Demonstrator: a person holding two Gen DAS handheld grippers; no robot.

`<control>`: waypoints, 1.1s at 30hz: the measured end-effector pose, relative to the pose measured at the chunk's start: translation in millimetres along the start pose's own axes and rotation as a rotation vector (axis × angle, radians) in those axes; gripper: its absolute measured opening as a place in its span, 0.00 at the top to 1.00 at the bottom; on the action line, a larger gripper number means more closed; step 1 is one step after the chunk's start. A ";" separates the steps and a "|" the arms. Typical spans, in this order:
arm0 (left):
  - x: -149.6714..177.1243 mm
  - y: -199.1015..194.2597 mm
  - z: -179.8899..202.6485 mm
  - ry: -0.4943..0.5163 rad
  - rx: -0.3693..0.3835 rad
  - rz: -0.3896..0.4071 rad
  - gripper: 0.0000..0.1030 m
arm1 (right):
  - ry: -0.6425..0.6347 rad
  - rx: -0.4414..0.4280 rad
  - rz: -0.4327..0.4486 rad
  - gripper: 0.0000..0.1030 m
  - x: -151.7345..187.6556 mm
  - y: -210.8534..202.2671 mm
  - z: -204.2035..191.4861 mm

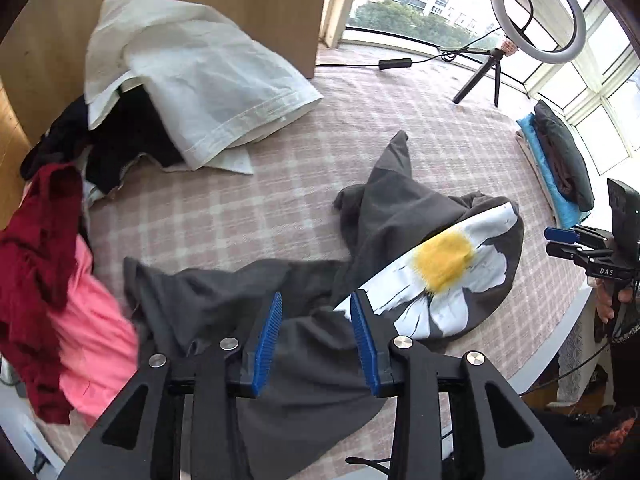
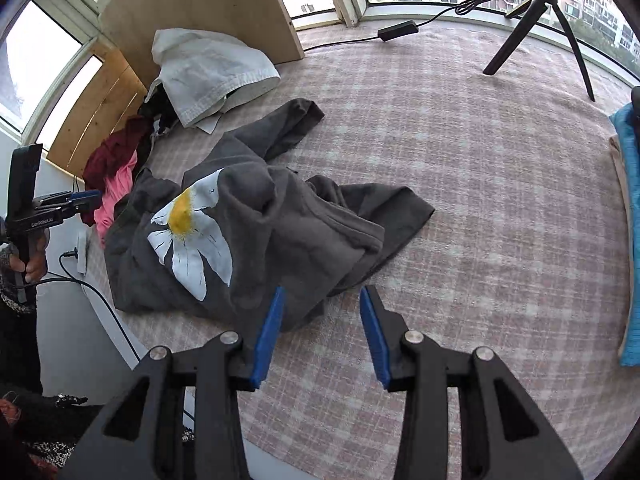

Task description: Fold clothes

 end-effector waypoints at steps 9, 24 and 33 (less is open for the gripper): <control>-94.2 115.7 93.0 0.273 -0.013 -0.256 0.84 | 0.070 0.075 0.022 0.50 -7.0 15.7 49.4; 19.5 -51.1 -78.5 -0.196 -0.015 0.114 0.95 | -0.172 0.156 -0.084 0.50 -80.8 96.5 5.7; 107.8 -53.8 -133.5 -0.439 0.021 0.154 0.95 | -0.305 0.195 -0.175 0.45 -80.5 104.4 -25.8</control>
Point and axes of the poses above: each gripper's, at about its wrist camera, not at the fingertips, and y roughly the way its jaws point, z to its right, x to its underside, the point moved 5 cm from there along y, roughly the way its jaws point, and after that the axes turned 12 degrees about -z, right-handed, at the moved point
